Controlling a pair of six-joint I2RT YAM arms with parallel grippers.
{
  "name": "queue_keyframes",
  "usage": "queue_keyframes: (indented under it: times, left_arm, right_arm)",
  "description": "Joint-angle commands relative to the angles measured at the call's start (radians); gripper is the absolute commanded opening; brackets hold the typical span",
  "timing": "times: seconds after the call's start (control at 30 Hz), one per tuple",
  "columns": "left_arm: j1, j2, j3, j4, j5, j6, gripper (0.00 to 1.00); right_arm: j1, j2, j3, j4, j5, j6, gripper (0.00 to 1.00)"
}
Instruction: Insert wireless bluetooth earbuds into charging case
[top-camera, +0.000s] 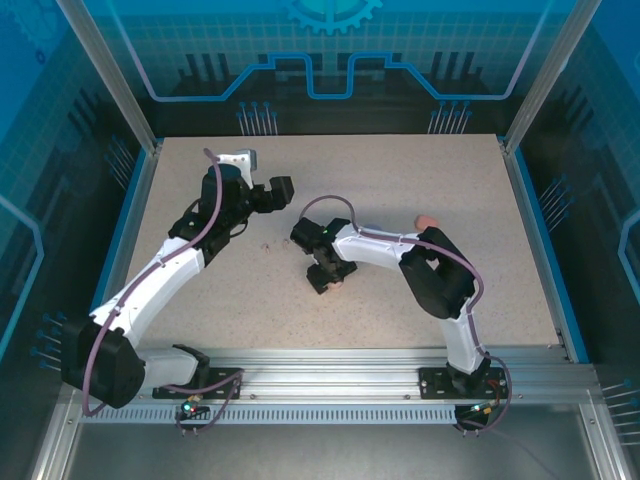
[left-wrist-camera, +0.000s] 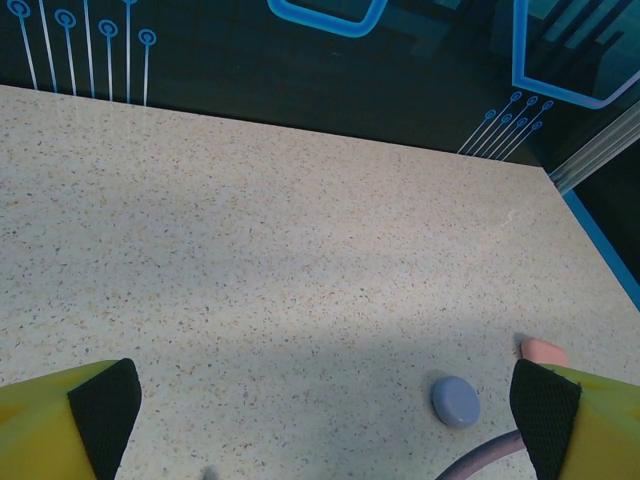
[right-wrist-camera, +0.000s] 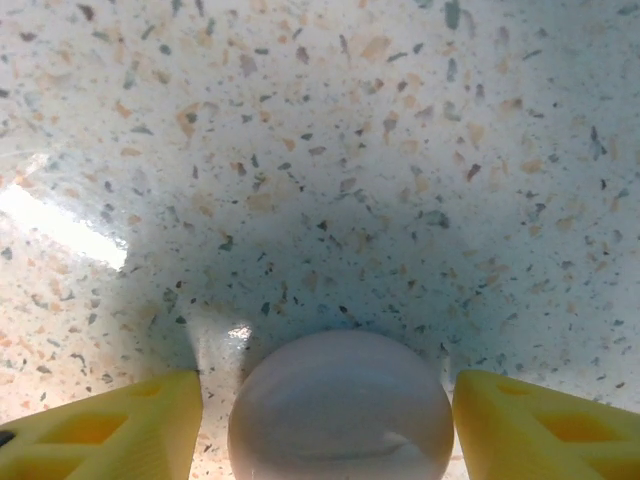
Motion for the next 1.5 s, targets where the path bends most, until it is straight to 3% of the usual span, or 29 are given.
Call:
queue_keyframes:
  times: [0.0,0.3,0.53,0.83,1.17,1.47]
  left_arm:
    - [0.009,-0.034,-0.006,-0.004,-0.001,0.016,0.99]
    - [0.035,-0.060,-0.021,0.030,0.055,0.008,0.99]
    - [0.040,-0.082,-0.059,0.109,0.023,0.000,0.99]
    - [0.072,-0.069,-0.102,0.158,0.083,-0.129,0.99]
    - [0.071,0.018,-0.305,0.557,0.369,-0.283,0.99]
    - [0.026,0.193,-0.430,0.991,0.455,-0.391,0.92]
  right_arm:
    - [-0.005,0.023,-0.006,-0.015,0.010,0.008,0.64]
    - [-0.013,-0.005,-0.057,-0.008,-0.005,0.024,0.59]
    - [-0.015,-0.020,-0.057,-0.007,-0.043,0.058,0.43]
    - [-0.097,-0.127,-0.040,0.031,-0.143,0.204,0.38]
    - [-0.329,-0.182,0.045,0.169,-0.302,0.542,0.38]
    - [-0.364,-0.122,0.113,0.287,-0.388,0.914,0.38]
